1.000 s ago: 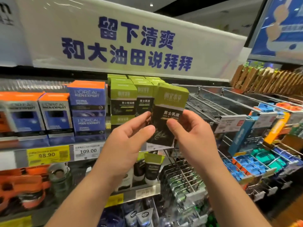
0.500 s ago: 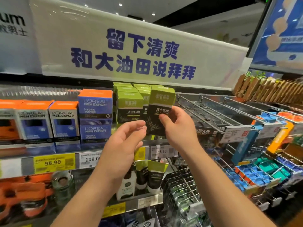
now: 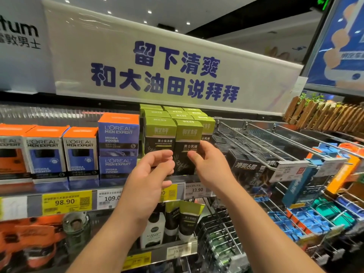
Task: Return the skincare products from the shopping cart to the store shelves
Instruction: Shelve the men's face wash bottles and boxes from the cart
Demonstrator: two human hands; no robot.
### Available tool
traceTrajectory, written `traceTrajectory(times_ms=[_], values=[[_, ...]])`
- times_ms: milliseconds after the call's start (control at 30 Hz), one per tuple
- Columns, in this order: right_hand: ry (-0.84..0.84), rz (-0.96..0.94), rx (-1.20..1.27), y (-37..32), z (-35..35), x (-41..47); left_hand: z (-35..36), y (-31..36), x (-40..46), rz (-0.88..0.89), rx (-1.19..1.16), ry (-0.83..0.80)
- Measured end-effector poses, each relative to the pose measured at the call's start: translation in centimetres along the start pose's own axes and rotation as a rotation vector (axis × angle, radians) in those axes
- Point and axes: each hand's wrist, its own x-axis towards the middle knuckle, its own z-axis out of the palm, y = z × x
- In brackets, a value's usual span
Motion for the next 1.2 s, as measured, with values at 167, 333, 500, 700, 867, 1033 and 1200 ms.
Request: traceTrajectory(times_ms=[167, 333, 500, 700, 867, 1033, 1200], values=[[-0.019, -0.006, -0.029, 0.2, 0.2, 0.2, 0.0, -0.1, 0.2, 0.004, -0.002, -0.01], [-0.029, -0.02, -0.029, 0.1, 0.2, 0.1, 0.0, -0.1, 0.4, 0.02, 0.007, -0.017], [-0.027, -0.044, -0.033, 0.1, -0.2, -0.3, 0.1, -0.2, 0.3, 0.021, -0.003, -0.016], [0.167, -0.008, 0.082, 0.8, -0.4, -1.6, 0.5, 0.1, -0.3, 0.021, -0.06, -0.092], [0.3, -0.182, 0.069, 2.2, -0.7, -4.9, 1.6, -0.5, -1.0, 0.019, -0.045, -0.23], [0.374, -0.22, 0.043, 4.6, -2.6, -8.5, 4.0, -1.5, -1.8, -0.011, -0.031, -0.336], [0.368, -0.089, 0.093, 8.2, -5.3, -12.9, 7.9, -3.7, -3.0, -0.108, -0.046, -0.432]])
